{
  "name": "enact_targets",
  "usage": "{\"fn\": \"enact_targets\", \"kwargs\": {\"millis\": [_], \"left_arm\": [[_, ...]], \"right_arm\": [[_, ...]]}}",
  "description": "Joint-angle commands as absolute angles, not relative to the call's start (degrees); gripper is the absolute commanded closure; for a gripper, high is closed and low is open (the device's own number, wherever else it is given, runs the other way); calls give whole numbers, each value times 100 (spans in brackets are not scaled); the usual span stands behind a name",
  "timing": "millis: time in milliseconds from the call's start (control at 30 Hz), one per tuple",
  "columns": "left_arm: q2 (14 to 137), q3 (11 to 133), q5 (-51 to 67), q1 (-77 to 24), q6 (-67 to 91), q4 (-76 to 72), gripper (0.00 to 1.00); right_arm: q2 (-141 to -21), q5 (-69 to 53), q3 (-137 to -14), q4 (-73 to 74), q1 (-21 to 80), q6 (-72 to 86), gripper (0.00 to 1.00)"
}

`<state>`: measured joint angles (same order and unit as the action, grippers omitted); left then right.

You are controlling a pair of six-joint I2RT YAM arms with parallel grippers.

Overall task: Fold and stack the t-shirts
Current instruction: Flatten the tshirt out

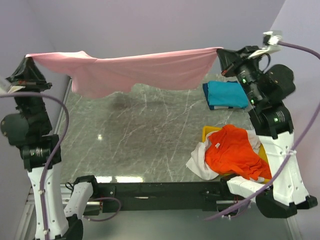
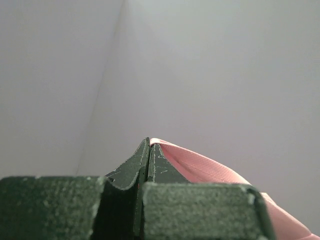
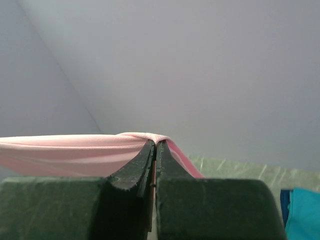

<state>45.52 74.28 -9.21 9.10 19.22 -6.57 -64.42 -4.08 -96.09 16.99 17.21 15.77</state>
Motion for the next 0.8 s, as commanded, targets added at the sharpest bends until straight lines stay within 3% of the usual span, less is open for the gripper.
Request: {"fn": "enact_targets", "kwargs": {"millis": [0,200,467,767], "left_arm": [[4360,7734,-1291,923,1916,-1098,100],[4254,8085,-1293,923,1740,-1344,100],[5061,8069,-704,914,2039,-1398,100],[7363,6944,-246,888,2162,-1932,97]], "right_arm": [[-6214,-229,-9729,1116,1679,1380,100],[-6117,-18,-10018,1037,1679,1275,100],[-6723,-9,-9845,819,1670,1380,100],[-9015,-97,-9088,-174,1345,1530,100]]}}
